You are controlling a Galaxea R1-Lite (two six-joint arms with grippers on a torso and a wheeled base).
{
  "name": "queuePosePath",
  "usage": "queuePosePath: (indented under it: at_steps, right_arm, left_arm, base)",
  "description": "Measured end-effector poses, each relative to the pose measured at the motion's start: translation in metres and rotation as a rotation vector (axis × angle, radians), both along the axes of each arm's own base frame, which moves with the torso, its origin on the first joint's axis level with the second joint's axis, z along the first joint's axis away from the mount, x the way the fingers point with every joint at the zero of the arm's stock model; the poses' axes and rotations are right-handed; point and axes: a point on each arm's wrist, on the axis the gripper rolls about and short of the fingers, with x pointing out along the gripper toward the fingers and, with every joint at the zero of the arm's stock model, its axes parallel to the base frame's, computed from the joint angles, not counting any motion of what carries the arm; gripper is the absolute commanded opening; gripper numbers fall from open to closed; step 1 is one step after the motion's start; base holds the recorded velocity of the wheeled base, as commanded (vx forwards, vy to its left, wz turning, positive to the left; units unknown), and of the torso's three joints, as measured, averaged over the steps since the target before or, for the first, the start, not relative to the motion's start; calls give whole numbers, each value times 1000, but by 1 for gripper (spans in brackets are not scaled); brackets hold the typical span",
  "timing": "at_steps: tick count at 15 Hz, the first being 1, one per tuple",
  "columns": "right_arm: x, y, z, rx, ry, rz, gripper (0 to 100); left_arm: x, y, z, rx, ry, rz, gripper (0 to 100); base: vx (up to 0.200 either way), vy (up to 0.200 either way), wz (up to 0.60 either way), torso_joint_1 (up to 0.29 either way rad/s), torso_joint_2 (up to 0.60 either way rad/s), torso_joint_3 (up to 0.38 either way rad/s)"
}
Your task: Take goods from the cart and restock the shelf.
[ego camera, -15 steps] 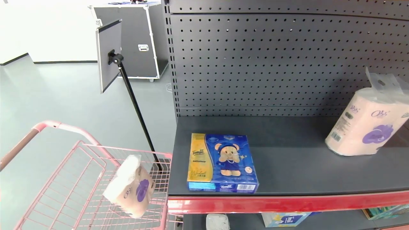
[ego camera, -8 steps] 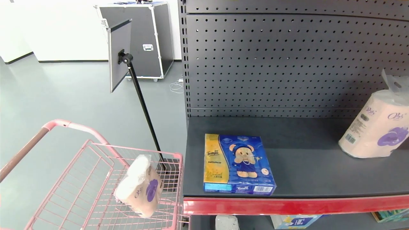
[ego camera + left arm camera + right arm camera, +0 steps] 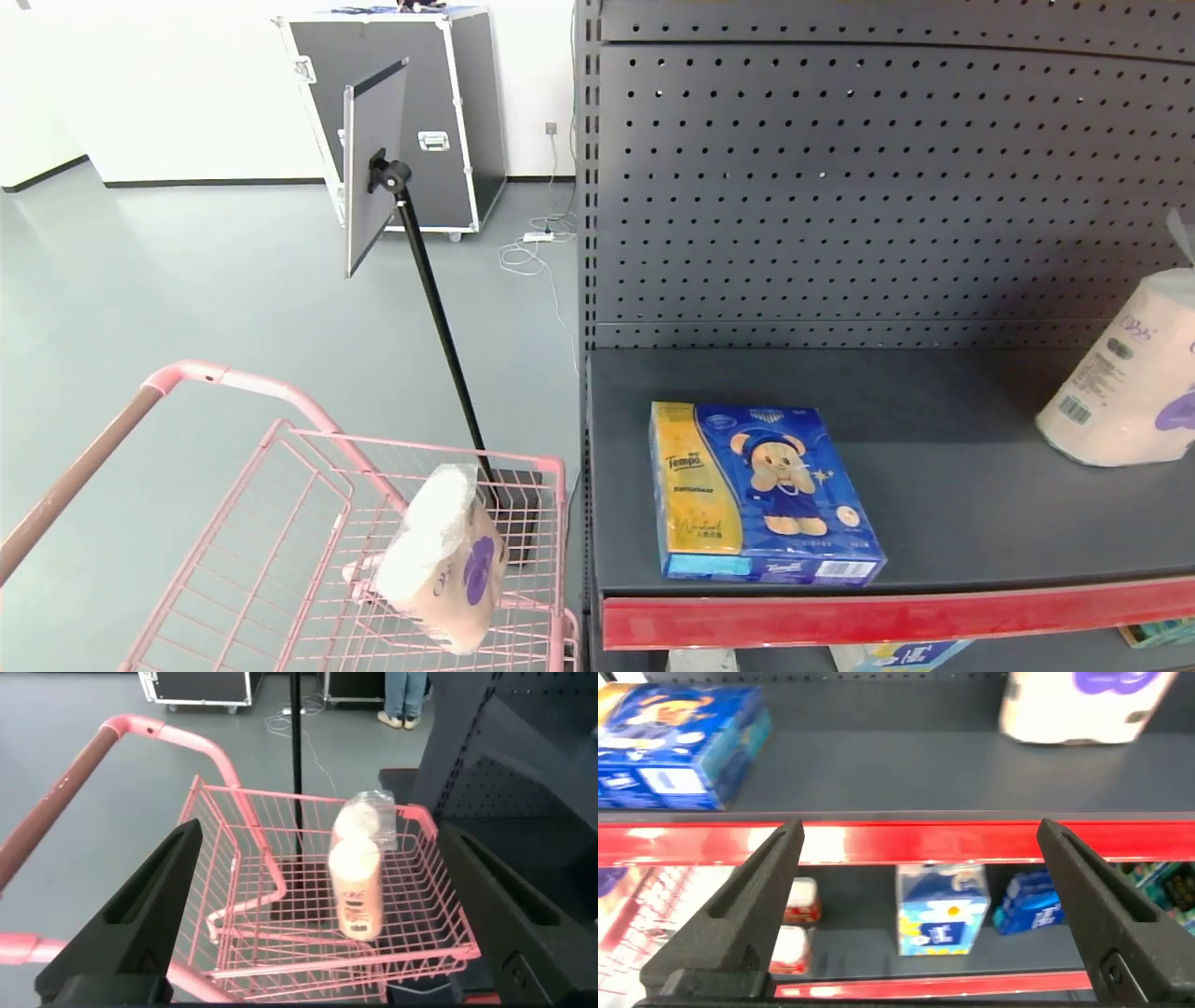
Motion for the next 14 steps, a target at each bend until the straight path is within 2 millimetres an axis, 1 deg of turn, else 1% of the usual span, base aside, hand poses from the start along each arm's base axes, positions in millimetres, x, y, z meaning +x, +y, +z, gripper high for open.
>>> queuePosePath:
  at_steps: [3, 6, 12, 14]
  right_arm:
    - [0, 0, 0, 0, 0, 0, 100]
    - [0, 0, 0, 0, 0, 0, 100]
    - [0, 0, 0, 1, 0, 0, 100]
    - [0, 0, 0, 2, 0, -1, 100]
  left_arm:
    - [0, 0, 0, 0, 1, 2, 100]
    - [0, 0, 0, 0, 0, 2, 100]
    - [0, 0, 0, 0, 0, 1, 100]
    - [0, 0, 0, 0, 0, 2, 100]
  base:
    - [0, 0, 0, 0, 0, 0]
    - [-200, 0, 0, 2, 4, 2]
    - [0, 0, 0, 0, 0, 0]
    - [0, 0, 0, -102, 224, 137]
